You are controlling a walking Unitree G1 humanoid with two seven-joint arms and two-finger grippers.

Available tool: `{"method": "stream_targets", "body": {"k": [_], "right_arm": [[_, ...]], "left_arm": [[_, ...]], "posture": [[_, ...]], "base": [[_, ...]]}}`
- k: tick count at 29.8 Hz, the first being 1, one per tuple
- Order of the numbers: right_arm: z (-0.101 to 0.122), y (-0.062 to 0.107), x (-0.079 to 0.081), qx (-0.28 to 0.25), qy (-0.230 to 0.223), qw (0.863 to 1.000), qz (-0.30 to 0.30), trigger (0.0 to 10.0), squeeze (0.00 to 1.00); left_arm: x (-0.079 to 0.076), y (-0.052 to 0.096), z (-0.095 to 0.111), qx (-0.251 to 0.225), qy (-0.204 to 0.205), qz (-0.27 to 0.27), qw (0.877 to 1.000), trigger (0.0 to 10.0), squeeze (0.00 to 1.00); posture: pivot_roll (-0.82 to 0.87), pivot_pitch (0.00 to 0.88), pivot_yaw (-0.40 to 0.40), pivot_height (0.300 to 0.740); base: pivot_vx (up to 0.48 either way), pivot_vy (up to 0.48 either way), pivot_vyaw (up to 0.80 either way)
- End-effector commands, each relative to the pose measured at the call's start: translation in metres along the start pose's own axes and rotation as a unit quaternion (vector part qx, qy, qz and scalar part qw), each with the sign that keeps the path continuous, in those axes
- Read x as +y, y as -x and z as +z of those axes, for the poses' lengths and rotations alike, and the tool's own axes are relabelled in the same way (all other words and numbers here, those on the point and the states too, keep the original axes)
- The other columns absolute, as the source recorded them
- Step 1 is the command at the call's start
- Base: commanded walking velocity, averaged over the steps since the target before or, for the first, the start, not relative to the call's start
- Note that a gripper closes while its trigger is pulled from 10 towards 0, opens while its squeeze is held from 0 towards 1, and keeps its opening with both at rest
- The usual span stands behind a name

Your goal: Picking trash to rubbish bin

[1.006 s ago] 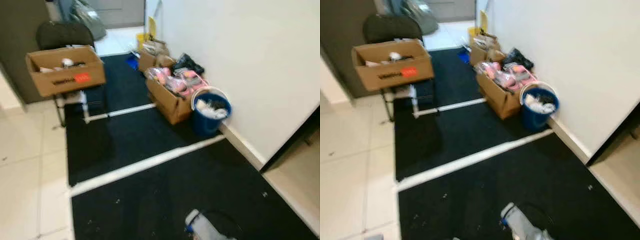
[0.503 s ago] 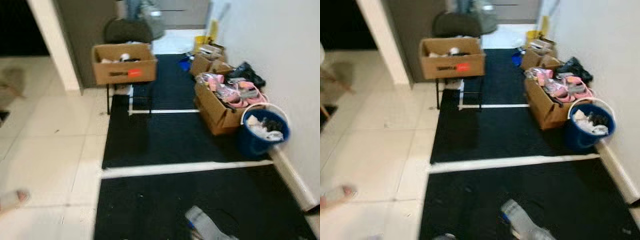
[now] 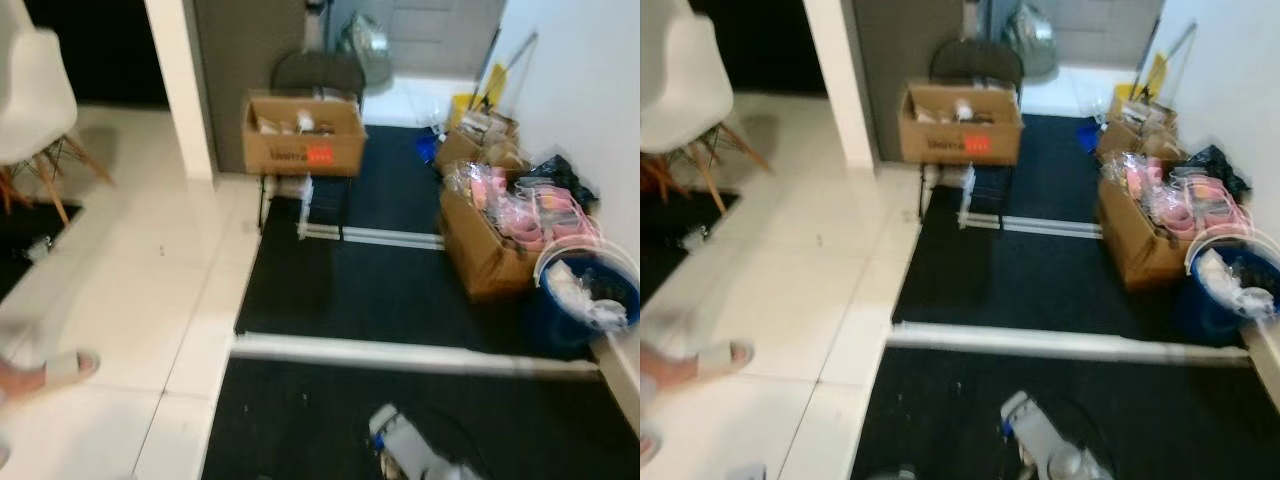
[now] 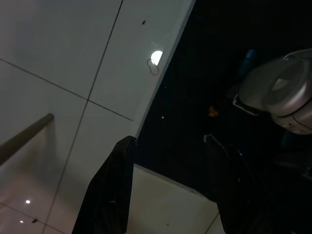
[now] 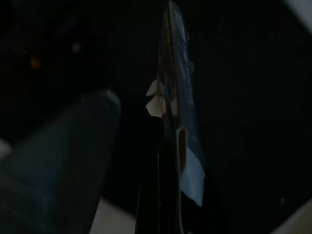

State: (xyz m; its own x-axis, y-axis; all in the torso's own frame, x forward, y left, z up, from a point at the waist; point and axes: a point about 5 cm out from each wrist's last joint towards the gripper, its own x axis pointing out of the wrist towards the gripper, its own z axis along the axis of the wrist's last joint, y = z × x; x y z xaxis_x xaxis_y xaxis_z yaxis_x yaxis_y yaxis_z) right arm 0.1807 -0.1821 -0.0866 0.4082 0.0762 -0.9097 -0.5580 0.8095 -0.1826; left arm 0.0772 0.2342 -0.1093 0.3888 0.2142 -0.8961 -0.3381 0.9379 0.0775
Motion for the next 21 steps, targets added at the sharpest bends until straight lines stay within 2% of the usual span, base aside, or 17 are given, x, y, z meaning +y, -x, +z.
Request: {"method": "stream_targets", "body": {"k": [1, 14, 21], "right_arm": [[0.001, 0.000, -0.001, -0.001, -0.011, 1.000, -0.005, 10.0, 0.00], [0.003, 0.000, -0.002, 0.002, -0.034, 0.999, -0.016, 10.0, 0.00], [0.007, -0.001, -0.001, -0.001, -0.031, 0.999, -0.012, 10.0, 0.00]], "left_arm": [[-0.002, -0.001, 0.006, -0.009, 0.003, -0.004, 1.000, 10.0, 0.00], [0.000, -0.001, 0.004, -0.008, 0.010, 0.003, 1.000, 10.0, 0.00], [0.020, 0.001, 0.004, -0.007, 0.012, 0.044, 0.999, 10.0, 0.00]], "posture": [[0.17, 0.036, -0.027, 0.740], [0.19, 0.035, -0.038, 0.740], [0.21, 0.038, -0.038, 0.740]], "base": [[0.322, 0.000, 0.00], [0.458, 0.000, 0.00], [0.480, 0.000, -0.70]]}}
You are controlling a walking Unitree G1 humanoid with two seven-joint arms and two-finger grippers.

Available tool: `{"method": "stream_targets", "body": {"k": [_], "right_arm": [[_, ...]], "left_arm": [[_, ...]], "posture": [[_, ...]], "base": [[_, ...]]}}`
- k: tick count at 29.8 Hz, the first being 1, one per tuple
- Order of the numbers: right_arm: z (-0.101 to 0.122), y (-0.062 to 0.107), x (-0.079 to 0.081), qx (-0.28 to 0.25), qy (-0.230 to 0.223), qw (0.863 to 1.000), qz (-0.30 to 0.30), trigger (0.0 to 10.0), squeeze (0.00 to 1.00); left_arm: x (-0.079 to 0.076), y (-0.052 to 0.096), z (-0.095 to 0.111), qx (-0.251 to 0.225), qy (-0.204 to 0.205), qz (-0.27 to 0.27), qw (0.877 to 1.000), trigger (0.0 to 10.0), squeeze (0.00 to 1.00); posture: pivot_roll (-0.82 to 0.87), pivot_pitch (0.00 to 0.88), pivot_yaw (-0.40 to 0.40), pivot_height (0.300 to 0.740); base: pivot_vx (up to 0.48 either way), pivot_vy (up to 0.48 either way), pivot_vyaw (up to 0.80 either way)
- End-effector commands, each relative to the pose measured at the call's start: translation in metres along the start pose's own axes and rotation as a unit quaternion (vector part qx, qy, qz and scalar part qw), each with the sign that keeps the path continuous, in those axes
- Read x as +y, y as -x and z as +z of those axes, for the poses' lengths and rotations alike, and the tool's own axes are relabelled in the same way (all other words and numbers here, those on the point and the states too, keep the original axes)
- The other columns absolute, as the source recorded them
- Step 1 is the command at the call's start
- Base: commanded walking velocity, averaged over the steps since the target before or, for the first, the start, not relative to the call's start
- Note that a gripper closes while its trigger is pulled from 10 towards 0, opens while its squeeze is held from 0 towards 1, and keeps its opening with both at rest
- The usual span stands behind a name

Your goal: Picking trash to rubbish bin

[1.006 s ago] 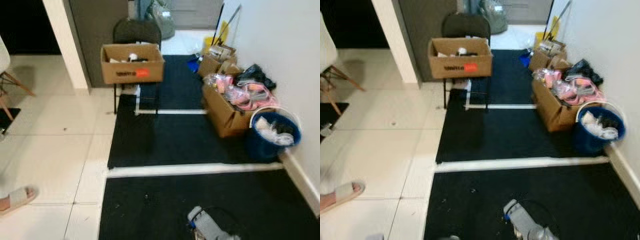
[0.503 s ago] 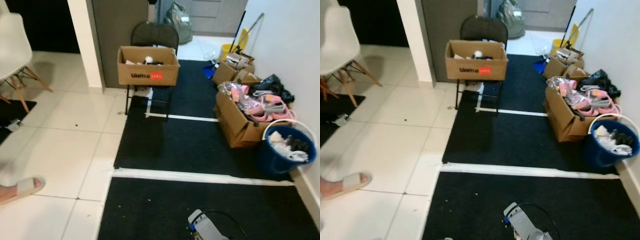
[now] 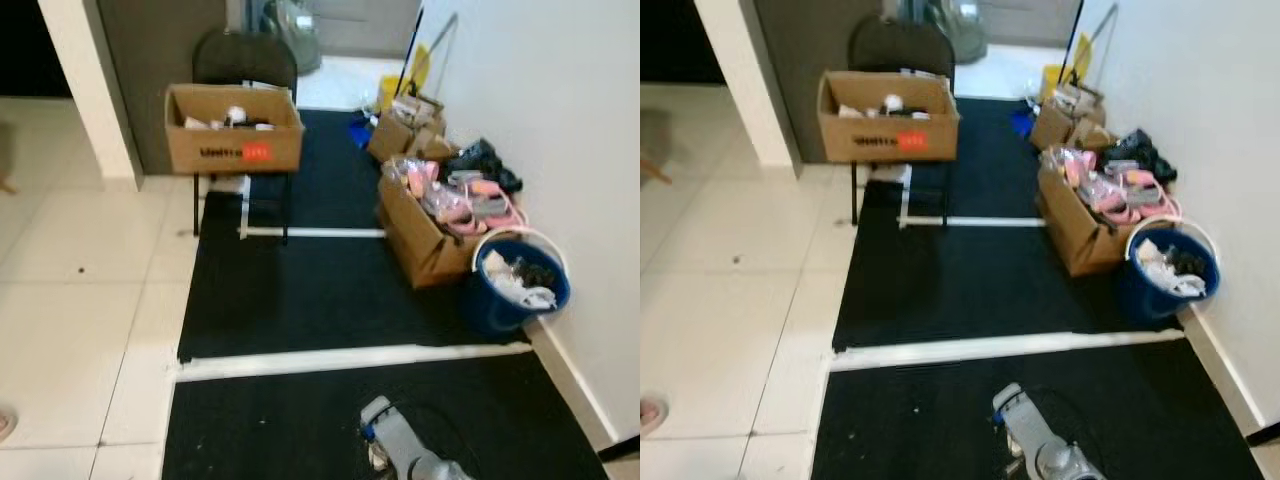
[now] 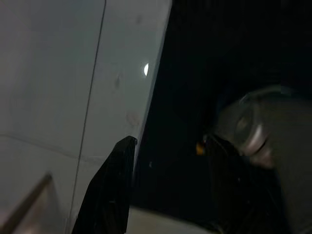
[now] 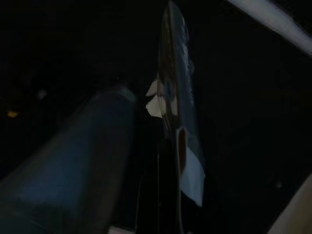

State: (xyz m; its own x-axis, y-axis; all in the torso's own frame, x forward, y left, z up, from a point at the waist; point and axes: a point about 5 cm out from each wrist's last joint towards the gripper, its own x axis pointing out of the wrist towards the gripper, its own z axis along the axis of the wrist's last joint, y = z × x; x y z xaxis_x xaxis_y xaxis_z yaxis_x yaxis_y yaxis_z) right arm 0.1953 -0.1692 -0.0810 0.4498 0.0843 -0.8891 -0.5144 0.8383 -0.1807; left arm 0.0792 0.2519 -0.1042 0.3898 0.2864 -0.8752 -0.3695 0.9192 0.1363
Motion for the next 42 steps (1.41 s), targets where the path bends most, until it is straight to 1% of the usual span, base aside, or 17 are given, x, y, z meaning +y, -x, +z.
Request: {"method": "stream_targets", "body": {"k": [1, 9, 11, 14, 16, 17, 18, 19, 22, 26, 28, 35, 37, 39, 40, 41, 42], "right_arm": [[-0.013, 0.001, -0.002, 0.020, -0.006, 1.000, -0.003, 10.0, 0.00], [-0.014, 0.001, 0.001, 0.025, 0.001, 1.000, 0.000, 10.0, 0.00], [-0.014, 0.001, 0.002, 0.025, 0.002, 1.000, 0.002, 10.0, 0.00], [-0.014, 0.001, 0.002, 0.026, 0.004, 1.000, 0.002, 10.0, 0.00], [-0.013, 0.001, 0.002, 0.025, 0.004, 1.000, 0.003, 10.0, 0.00], [-0.013, 0.001, 0.002, 0.025, 0.004, 1.000, 0.003, 10.0, 0.00], [-0.011, 0.000, 0.003, 0.023, 0.003, 1.000, 0.004, 10.0, 0.00], [-0.011, 0.000, 0.003, 0.023, 0.003, 1.000, 0.004, 10.0, 0.00], [-0.010, 0.000, 0.005, 0.021, 0.000, 1.000, 0.005, 10.0, 0.00], [-0.009, 0.000, 0.005, 0.020, -0.003, 1.000, 0.005, 10.0, 0.00], [-0.010, 0.000, 0.005, 0.020, -0.004, 1.000, 0.005, 10.0, 0.00], [-0.002, 0.000, 0.005, -0.007, -0.036, 0.999, 0.018, 10.0, 0.00], [0.009, 0.000, 0.003, -0.030, -0.048, 0.998, 0.018, 10.0, 0.00], [0.034, 0.000, 0.000, -0.079, -0.117, 0.990, 0.032, 10.0, 0.00], [0.034, 0.000, 0.000, -0.079, -0.117, 0.990, 0.032, 10.0, 0.00], [0.071, 0.003, -0.001, -0.148, -0.171, 0.971, 0.073, 10.0, 0.00], [0.079, 0.004, -0.001, -0.163, -0.178, 0.967, 0.083, 10.0, 0.00]], "left_arm": [[0.008, 0.001, -0.005, 0.008, 0.009, 0.018, 1.000, 10.0, 0.00], [0.037, 0.003, 0.003, -0.002, -0.003, 0.079, 0.997, 10.0, 0.00], [0.048, 0.002, 0.016, -0.023, -0.041, 0.102, 0.994, 10.0, 0.00], [0.051, 0.001, 0.036, -0.059, -0.080, 0.110, 0.989, 10.0, 0.00], [0.043, -0.002, 0.058, -0.100, -0.118, 0.094, 0.983, 10.0, 0.00], [0.043, -0.002, 0.058, -0.100, -0.118, 0.094, 0.983, 10.0, 0.00], [0.020, -0.005, 0.078, -0.135, -0.179, 0.056, 0.973, 10.0, 0.00], [0.020, -0.005, 0.078, -0.135, -0.179, 0.056, 0.973, 10.0, 0.00], [0.000, -0.006, 0.085, -0.146, -0.219, 0.028, 0.964, 10.0, 0.00], [-0.012, -0.007, 0.072, -0.122, -0.234, 0.009, 0.964, 10.0, 0.00], [-0.015, -0.007, 0.055, -0.096, -0.240, 0.001, 0.966, 10.0, 0.00], [-0.007, 0.000, 0.004, -0.020, -0.238, -0.006, 0.971, 10.0, 0.00], [-0.004, 0.002, -0.008, 0.000, -0.238, -0.006, 0.971, 10.0, 0.00], [-0.002, 0.005, -0.018, 0.015, -0.238, -0.007, 0.971, 10.0, 0.00], [-0.002, 0.005, -0.018, 0.015, -0.238, -0.007, 0.971, 10.0, 0.00], [-0.002, 0.006, -0.024, 0.022, -0.237, -0.008, 0.971, 10.0, 0.00], [-0.002, 0.007, -0.025, 0.023, -0.237, -0.008, 0.971, 10.0, 0.00]], "posture": [[0.21, 0.040, -0.038, 0.740], [0.23, 0.046, -0.036, 0.740], [0.23, 0.048, -0.034, 0.740], [0.23, 0.050, -0.033, 0.740], [0.24, 0.051, -0.031, 0.740], [0.24, 0.051, -0.031, 0.740], [0.24, 0.052, -0.026, 0.740], [0.24, 0.052, -0.026, 0.740], [0.23, 0.050, -0.021, 0.740], [0.23, 0.051, -0.017, 0.740], [0.22, 0.051, -0.014, 0.740], [0.23, 0.056, -0.012, 0.740], [0.23, 0.056, -0.012, 0.740], [0.23, 0.055, -0.015, 0.740], [0.23, 0.055, -0.015, 0.740], [0.24, 0.056, -0.019, 0.740], [0.24, 0.056, -0.019, 0.740]], "base": [[0.480, 0.000, -0.80], [0.480, 0.000, -0.07], [0.480, 0.000, 0.00], [0.480, 0.000, 0.00], [0.480, 0.000, 0.00], [0.480, 0.000, 0.00], [0.480, 0.000, 0.00], [0.480, 0.000, 0.00], [0.480, 0.000, 0.00], [0.480, 0.000, 0.00], [0.480, 0.000, 0.00], [0.480, 0.000, 0.00], [0.480, 0.000, 0.00], [0.480, 0.000, 0.00], [0.480, 0.000, 0.00], [0.480, 0.000, 0.00], [0.480, 0.000, 0.00]]}}
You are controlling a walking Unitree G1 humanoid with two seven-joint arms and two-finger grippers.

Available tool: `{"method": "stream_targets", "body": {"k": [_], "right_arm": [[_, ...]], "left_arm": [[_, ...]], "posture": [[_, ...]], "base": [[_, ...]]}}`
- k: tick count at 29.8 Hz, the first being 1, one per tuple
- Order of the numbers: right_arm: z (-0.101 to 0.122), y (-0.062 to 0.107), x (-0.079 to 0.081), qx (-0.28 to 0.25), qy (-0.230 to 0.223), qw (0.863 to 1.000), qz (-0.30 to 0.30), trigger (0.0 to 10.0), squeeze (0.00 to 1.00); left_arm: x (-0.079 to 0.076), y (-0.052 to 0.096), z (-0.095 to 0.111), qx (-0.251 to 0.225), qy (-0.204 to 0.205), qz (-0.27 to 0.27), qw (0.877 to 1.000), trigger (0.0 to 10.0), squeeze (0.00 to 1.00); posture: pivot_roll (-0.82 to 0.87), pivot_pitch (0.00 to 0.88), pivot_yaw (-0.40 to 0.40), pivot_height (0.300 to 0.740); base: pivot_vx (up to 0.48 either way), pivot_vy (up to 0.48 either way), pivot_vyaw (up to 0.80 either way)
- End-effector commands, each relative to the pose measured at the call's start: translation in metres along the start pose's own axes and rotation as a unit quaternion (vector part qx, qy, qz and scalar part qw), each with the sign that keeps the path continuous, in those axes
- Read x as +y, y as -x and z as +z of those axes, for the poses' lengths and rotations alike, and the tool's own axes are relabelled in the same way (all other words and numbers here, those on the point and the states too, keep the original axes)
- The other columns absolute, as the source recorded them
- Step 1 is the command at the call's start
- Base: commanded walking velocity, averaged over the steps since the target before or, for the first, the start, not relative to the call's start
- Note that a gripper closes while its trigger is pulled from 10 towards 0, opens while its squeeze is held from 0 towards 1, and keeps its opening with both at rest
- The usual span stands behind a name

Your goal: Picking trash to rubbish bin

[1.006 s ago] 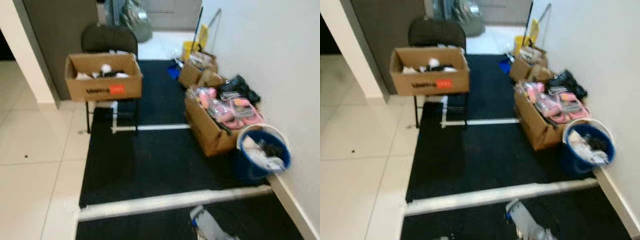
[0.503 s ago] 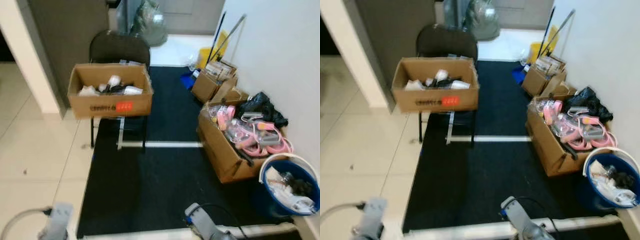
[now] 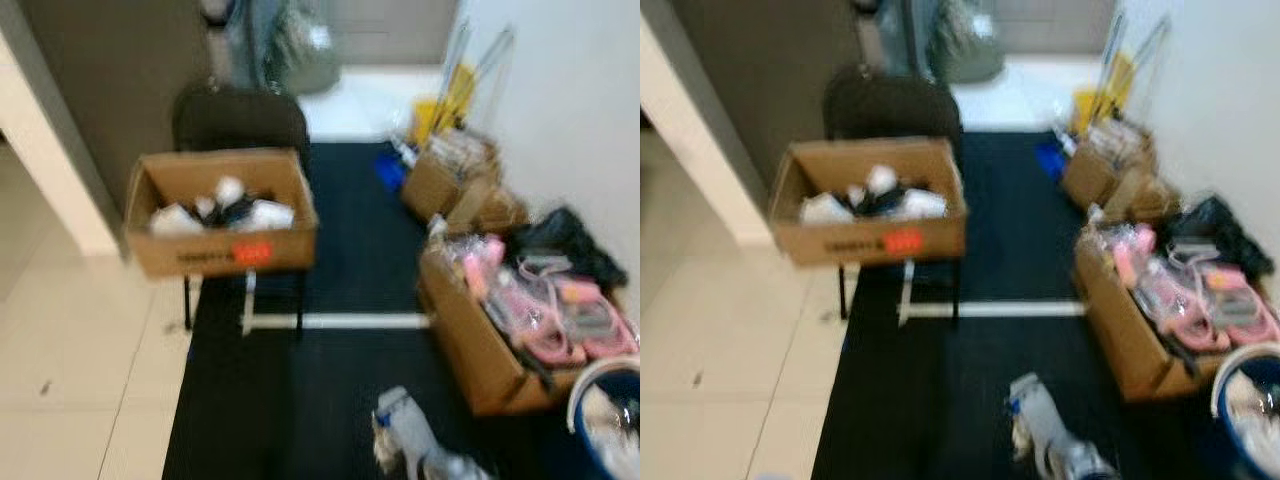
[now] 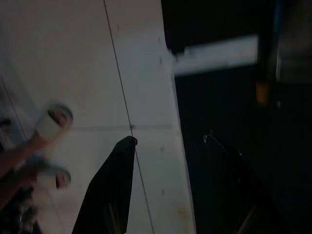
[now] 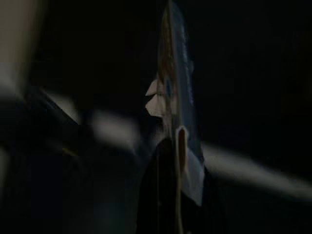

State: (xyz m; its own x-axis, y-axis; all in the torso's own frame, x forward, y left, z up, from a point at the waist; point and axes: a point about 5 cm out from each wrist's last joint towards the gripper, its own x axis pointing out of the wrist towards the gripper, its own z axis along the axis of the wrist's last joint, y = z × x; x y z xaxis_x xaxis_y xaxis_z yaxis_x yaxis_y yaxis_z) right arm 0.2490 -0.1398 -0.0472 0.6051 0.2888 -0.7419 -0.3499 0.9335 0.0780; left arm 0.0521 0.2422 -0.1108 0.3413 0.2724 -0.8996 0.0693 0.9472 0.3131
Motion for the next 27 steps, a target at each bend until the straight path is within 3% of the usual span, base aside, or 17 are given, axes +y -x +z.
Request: {"method": "stream_targets", "body": {"k": [1, 3, 7, 10, 18, 20, 27], "right_arm": [[0.007, -0.003, 0.010, -0.024, -0.030, 0.999, 0.028, 10.0, 0.00], [0.015, -0.004, 0.015, -0.038, -0.037, 0.997, 0.048, 10.0, 0.00], [0.067, -0.008, 0.059, -0.105, -0.018, 0.972, 0.209, 10.0, 0.00], [0.083, -0.007, 0.077, -0.122, 0.007, 0.959, 0.256, 10.0, 0.00], [0.111, -0.004, 0.107, -0.167, 0.066, 0.937, 0.299, 10.0, 0.00], [0.123, -0.001, 0.119, -0.186, 0.084, 0.926, 0.319, 10.0, 0.00], [0.144, 0.003, 0.129, -0.223, 0.089, 0.920, 0.311, 10.0, 0.00]], "left_arm": [[-0.001, -0.001, 0.004, -0.004, 0.000, -0.001, 1.000, 10.0, 0.00], [-0.001, -0.001, 0.004, -0.004, 0.000, -0.002, 1.000, 10.0, 0.00], [-0.002, -0.002, 0.012, -0.015, 0.007, 0.000, 1.000, 10.0, 0.00], [-0.002, -0.003, 0.015, -0.019, 0.010, 0.002, 1.000, 10.0, 0.00], [-0.006, -0.003, 0.015, -0.018, 0.013, -0.001, 1.000, 10.0, 0.00], [-0.008, -0.002, 0.013, -0.015, 0.014, -0.004, 1.000, 10.0, 0.00], [-0.009, -0.002, 0.012, -0.014, 0.015, -0.005, 1.000, 10.0, 0.00]], "posture": [[0.24, 0.056, -0.019, 0.740], [0.24, 0.055, -0.023, 0.740], [0.26, 0.051, -0.038, 0.740], [0.26, 0.049, -0.043, 0.740], [0.26, 0.056, -0.043, 0.740], [0.26, 0.061, -0.043, 0.740], [0.26, 0.065, -0.044, 0.740]], "base": [[0.480, 0.000, 0.00], [0.480, 0.000, 0.00], [0.480, 0.000, 0.00], [0.480, 0.000, 0.00], [0.480, 0.000, 0.00], [0.480, 0.000, 0.00], [0.480, 0.000, 0.00]]}}
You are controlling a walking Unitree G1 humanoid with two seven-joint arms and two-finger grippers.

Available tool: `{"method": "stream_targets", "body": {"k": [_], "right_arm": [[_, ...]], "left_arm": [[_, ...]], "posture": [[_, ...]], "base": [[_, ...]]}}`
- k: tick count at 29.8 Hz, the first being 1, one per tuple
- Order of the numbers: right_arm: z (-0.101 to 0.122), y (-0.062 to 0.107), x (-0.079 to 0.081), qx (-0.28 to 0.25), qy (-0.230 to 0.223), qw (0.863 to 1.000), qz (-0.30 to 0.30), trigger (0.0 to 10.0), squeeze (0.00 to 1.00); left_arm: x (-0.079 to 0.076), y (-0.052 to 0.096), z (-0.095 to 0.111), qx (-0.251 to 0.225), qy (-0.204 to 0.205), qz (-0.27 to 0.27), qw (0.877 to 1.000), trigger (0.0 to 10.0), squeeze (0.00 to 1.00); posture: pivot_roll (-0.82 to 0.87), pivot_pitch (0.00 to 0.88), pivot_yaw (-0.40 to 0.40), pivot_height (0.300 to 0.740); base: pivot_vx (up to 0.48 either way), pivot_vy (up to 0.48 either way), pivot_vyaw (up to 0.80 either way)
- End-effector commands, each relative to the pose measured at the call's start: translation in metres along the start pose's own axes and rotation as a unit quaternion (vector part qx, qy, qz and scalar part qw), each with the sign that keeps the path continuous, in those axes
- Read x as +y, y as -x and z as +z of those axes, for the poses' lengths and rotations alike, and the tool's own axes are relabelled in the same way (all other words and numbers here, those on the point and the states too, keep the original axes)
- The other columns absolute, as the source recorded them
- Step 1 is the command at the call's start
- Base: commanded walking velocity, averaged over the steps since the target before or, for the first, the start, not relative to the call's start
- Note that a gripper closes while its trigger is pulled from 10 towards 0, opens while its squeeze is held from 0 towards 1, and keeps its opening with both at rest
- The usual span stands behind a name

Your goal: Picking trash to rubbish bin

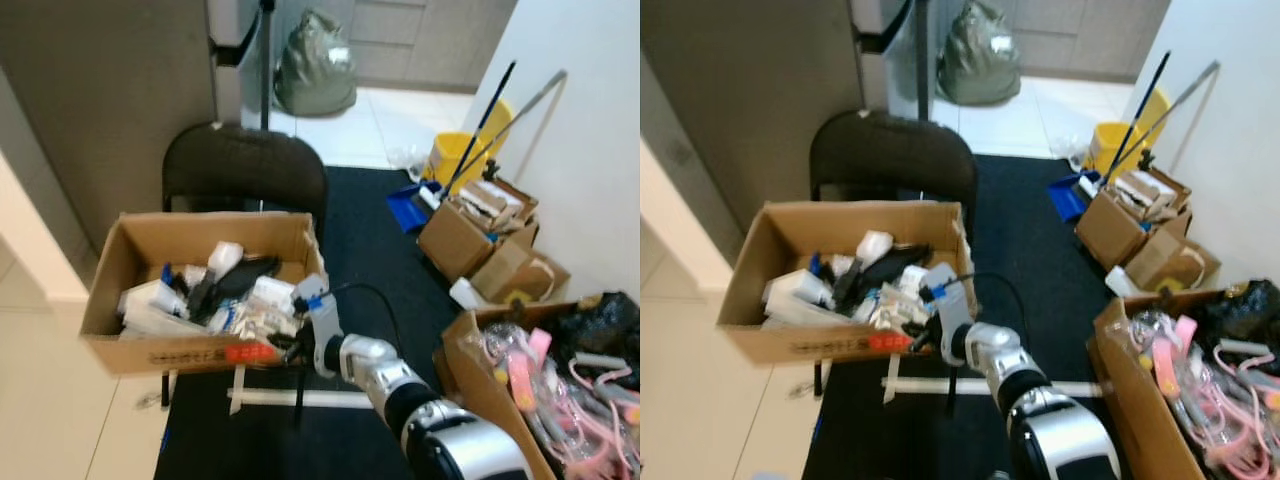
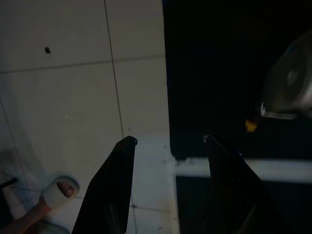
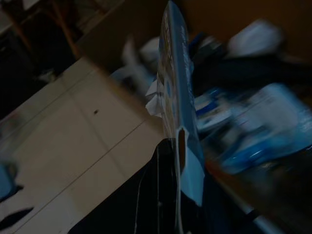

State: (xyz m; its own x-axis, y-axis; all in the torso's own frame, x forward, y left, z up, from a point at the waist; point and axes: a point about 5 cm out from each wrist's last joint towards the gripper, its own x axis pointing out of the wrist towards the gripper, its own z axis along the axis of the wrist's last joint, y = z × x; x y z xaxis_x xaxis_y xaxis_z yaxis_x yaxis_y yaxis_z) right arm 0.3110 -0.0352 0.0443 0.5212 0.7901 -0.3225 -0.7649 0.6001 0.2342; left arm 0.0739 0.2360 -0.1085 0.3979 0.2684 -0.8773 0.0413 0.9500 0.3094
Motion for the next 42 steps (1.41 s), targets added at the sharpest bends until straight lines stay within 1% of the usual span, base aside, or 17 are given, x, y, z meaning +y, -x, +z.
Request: {"method": "stream_targets", "body": {"k": [1, 6, 9, 10, 11, 12, 20, 25, 27, 29, 30, 31, 32, 33, 35, 39, 42], "right_arm": [[0.022, -0.028, 0.035, -0.036, 0.005, 0.998, 0.045, 10.0, 0.00], [0.028, -0.030, 0.036, -0.043, 0.027, 0.998, 0.042, 10.0, 0.00], [0.029, -0.031, 0.037, -0.044, 0.028, 0.998, 0.044, 10.0, 0.00], [0.029, -0.031, 0.037, -0.047, 0.033, 0.997, 0.043, 10.0, 0.36], [0.029, -0.031, 0.037, -0.047, 0.033, 0.997, 0.043, 10.0, 0.36], [0.030, -0.031, 0.037, -0.051, 0.034, 0.997, 0.039, 10.0, 1.00], [0.025, -0.029, 0.036, -0.045, 0.026, 0.998, 0.038, 10.0, 1.00], [0.015, -0.024, 0.037, -0.020, 0.040, 0.995, 0.085, 10.0, 1.00], [0.013, -0.023, 0.037, -0.016, 0.039, 0.994, 0.097, 10.0, 1.00], [0.012, -0.021, 0.036, -0.016, 0.025, 0.993, 0.110, 10.0, 1.00], [0.013, -0.020, 0.036, -0.022, 0.003, 0.992, 0.126, 10.0, 0.54], [0.013, -0.020, 0.036, -0.022, 0.003, 0.992, 0.126, 10.0, 0.54], [0.014, -0.015, 0.036, -0.033, -0.047, 0.982, 0.177, 10.0, 0.00], [0.014, -0.013, 0.036, -0.036, -0.062, 0.977, 0.199, 10.0, 0.00], [0.014, -0.012, 0.035, -0.037, -0.068, 0.974, 0.211, 10.0, 0.00], [0.004, 0.005, 0.033, -0.013, -0.088, 0.946, 0.311, 10.0, 0.00], [0.000, 0.015, 0.028, -0.010, -0.113, 0.933, 0.343, 10.0, 0.00]], "left_arm": [[-0.005, 0.002, -0.009, 0.016, 0.002, -0.008, 1.000, 10.0, 0.00], [-0.005, 0.002, -0.009, 0.016, 0.011, -0.006, 1.000, 10.0, 0.00], [-0.006, 0.002, -0.008, 0.016, 0.009, -0.008, 1.000, 10.0, 0.00], [-0.007, 0.002, -0.009, 0.018, 0.008, -0.009, 1.000, 10.0, 0.00], [-0.007, 0.002, -0.009, 0.018, 0.008, -0.009, 1.000, 10.0, 0.00], [-0.008, 0.002, -0.009, 0.020, 0.008, -0.011, 1.000, 10.0, 0.00], [-0.011, 0.003, -0.010, 0.023, 0.008, -0.016, 1.000, 10.0, 0.00], [-0.012, 0.002, -0.009, 0.026, 0.009, -0.018, 0.999, 10.0, 0.00], [-0.012, 0.002, -0.009, 0.027, 0.009, -0.020, 0.999, 10.0, 0.00], [-0.013, 0.002, -0.009, 0.027, 0.008, -0.021, 0.999, 10.0, 0.00], [-0.014, 0.002, -0.008, 0.026, 0.008, -0.021, 0.999, 10.0, 0.00], [-0.014, 0.002, -0.008, 0.026, 0.008, -0.021, 0.999, 10.0, 0.00], [-0.015, 0.002, -0.008, 0.028, 0.010, -0.021, 0.999, 10.0, 0.00], [-0.015, 0.002, -0.008, 0.029, 0.010, -0.022, 0.999, 10.0, 0.00], [-0.016, 0.002, -0.008, 0.030, 0.010, -0.022, 0.999, 10.0, 0.00], [-0.017, 0.002, -0.009, 0.038, 0.007, -0.025, 0.999, 10.0, 0.00], [-0.017, 0.002, -0.009, 0.039, 0.006, -0.026, 0.999, 10.0, 0.00]], "posture": [[0.26, 0.065, -0.044, 0.740], [0.26, 0.064, -0.044, 0.740], [0.26, 0.065, -0.042, 0.740], [0.26, 0.065, -0.042, 0.740], [0.26, 0.065, -0.042, 0.740], [0.26, 0.065, -0.042, 0.740], [0.26, 0.064, -0.040, 0.740], [0.26, 0.061, -0.037, 0.740], [0.26, 0.061, -0.036, 0.740], [0.25, 0.061, -0.036, 0.740], [0.25, 0.060, -0.036, 0.740], [0.25, 0.060, -0.036, 0.740], [0.25, 0.059, -0.036, 0.740], [0.25, 0.059, -0.036, 0.740], [0.25, 0.059, -0.036, 0.740], [0.24, 0.054, -0.037, 0.740], [0.24, 0.054, -0.037, 0.740]], "base": [[0.480, 0.000, 0.00], [0.476, 0.000, 0.00], [0.000, 0.000, 0.00], [0.000, 0.000, 0.00], [0.000, 0.000, 0.00], [0.000, 0.000, 0.00], [0.000, 0.000, 0.00], [0.000, 0.000, 0.00], [0.000, 0.000, 0.00], [0.000, 0.000, 0.00], [0.000, 0.000, 0.00], [0.000, 0.000, 0.00], [0.000, 0.000, 0.00], [0.000, 0.000, 0.00], [0.000, 0.000, 0.00], [-0.330, 0.000, 0.00], [-0.382, 0.000, 0.00]]}}
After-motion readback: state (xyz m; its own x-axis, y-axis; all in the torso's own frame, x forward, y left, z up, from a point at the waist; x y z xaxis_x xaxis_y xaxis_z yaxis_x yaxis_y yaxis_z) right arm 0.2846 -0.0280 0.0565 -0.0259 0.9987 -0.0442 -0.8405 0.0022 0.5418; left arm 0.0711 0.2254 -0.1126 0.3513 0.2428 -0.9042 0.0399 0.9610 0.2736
